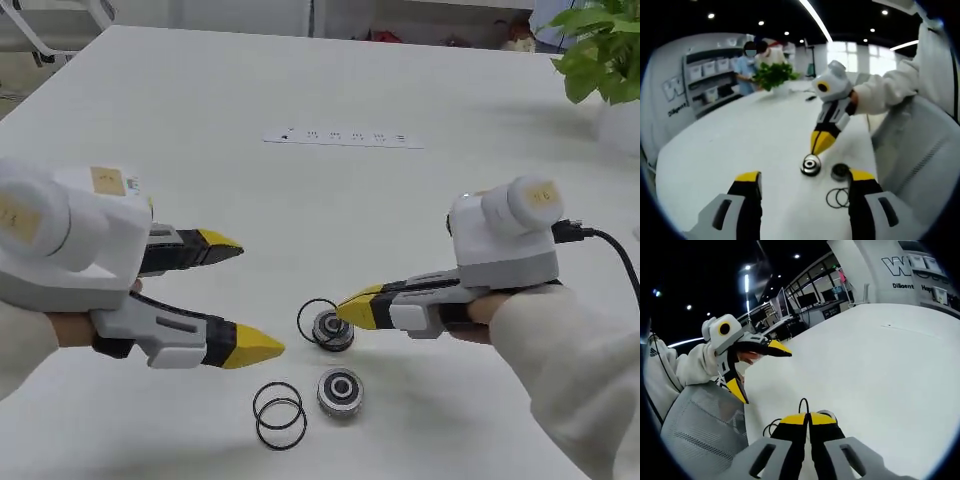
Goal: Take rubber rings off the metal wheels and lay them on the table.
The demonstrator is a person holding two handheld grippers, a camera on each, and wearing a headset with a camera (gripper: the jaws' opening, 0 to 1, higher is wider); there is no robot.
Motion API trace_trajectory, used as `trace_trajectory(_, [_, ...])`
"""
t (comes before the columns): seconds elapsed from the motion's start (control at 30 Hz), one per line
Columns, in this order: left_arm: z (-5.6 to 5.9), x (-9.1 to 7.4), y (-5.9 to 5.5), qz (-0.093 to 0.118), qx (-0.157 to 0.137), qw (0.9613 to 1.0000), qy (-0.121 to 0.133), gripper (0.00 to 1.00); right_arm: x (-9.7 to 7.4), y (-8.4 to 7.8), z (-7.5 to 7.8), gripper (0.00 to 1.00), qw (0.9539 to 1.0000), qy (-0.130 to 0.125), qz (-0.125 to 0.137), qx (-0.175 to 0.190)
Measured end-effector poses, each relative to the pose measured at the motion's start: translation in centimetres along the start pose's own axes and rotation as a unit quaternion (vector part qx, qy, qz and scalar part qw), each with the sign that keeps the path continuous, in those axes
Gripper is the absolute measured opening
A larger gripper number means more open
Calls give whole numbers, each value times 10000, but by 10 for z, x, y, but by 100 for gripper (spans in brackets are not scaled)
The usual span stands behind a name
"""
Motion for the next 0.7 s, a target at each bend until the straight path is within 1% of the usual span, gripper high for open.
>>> trace_trajectory(0.1, [1, -5, -2, 20, -110, 9999, 60, 75, 1, 1, -2, 0, 10000, 47, 8, 2])
trace_trajectory(0.2, [5, -10, -1, 113, -169, 9997, 95, 77, 2, 3, -4, 0, 9999, 122, 17, 18])
trace_trajectory(0.33, [9, -15, -3, 90, -177, 9997, 116, 80, 4, 4, -7, 0, 9998, 186, 3, 3])
trace_trajectory(0.43, [13, -18, -6, 115, -259, 9996, 92, 83, 6, 4, -9, 0, 9998, 216, -33, -35])
trace_trajectory(0.5, [16, -19, -8, 91, -314, 9994, 63, 85, 8, 4, -11, 0, 9996, 259, -47, -34])
trace_trajectory(0.57, [19, -20, -11, 32, -280, 9996, 30, 86, 10, 3, -13, 0, 9995, 307, -67, -22])
trace_trajectory(0.7, [21, -21, -13, -37, -286, 9996, -3, 88, 13, 3, -16, 0, 9993, 357, -131, -57])
Point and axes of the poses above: the centre of the closed fingertips' face, and the gripper's own axes: x roughly forward along the fingers, z roughly to its right, y roughly out of its top, the point moved 10 cm from there along -x, roughly backward along the fingers, and after that the axes turned 4 degrees about y, right-handed, at the moved point
